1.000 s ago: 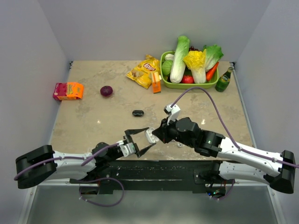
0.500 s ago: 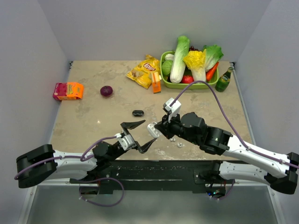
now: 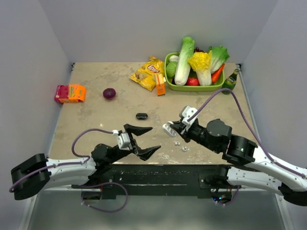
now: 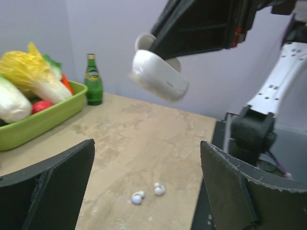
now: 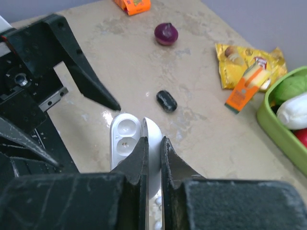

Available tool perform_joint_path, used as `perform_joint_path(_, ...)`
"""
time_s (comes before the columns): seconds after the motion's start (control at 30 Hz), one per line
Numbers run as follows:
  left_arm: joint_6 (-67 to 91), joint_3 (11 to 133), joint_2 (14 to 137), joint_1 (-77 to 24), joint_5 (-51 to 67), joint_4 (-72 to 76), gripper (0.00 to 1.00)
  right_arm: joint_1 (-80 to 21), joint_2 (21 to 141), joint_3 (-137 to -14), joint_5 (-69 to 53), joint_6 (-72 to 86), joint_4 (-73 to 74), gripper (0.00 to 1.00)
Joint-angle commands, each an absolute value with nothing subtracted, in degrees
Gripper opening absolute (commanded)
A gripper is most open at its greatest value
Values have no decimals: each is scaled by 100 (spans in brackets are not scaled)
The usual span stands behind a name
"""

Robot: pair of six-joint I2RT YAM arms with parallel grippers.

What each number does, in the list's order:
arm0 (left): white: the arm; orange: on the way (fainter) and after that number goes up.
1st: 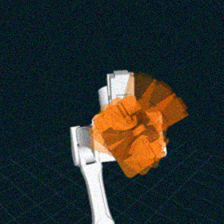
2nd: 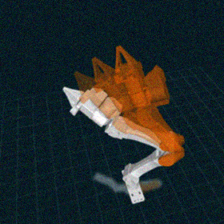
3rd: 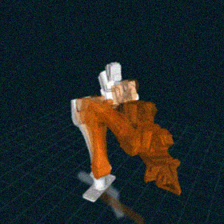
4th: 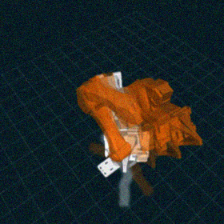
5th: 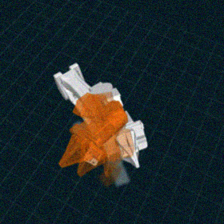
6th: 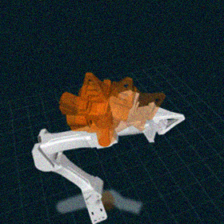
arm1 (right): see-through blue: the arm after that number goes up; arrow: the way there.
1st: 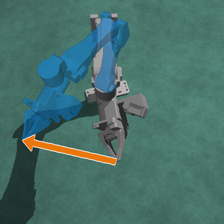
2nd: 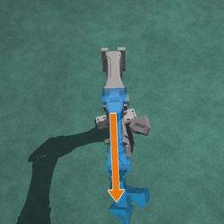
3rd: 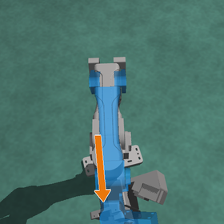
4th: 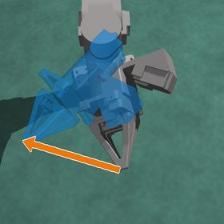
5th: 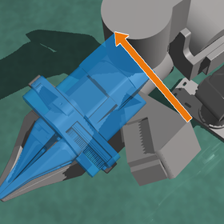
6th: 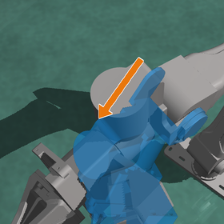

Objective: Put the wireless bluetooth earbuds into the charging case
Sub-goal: Adjust the charging case.

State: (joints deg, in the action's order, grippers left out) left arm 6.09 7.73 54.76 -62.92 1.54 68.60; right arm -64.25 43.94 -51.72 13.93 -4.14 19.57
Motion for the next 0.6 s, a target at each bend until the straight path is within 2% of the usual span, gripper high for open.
perform_joint_path(0.0,2141,650,5554,-5855,1893,7364,92,-6539,4666,-5729,1090,-1256,2301,0)
perform_joint_path(0.1,2923,738,5852,-5222,2957,8057,87,-6845,4860,-5844,1168,-1345,2417,0)
perform_joint_path(0.17,3084,913,5993,-5019,3190,8297,85,-6987,4939,-5845,1317,-1371,2443,0)
perform_joint_path(0.27,3077,1281,6178,-4975,3418,7885,83,-7154,5071,-5871,1424,-1354,2584,0)
perform_joint_path(0.47,2708,1853,6424,-4966,3963,7287,67,-7251,5097,-5801,1477,-1266,2540,0)
perform_joint_path(0.57,2549,1951,6469,-4966,4034,7075,64,-7251,5141,-5783,1433,-1222,2523,0)
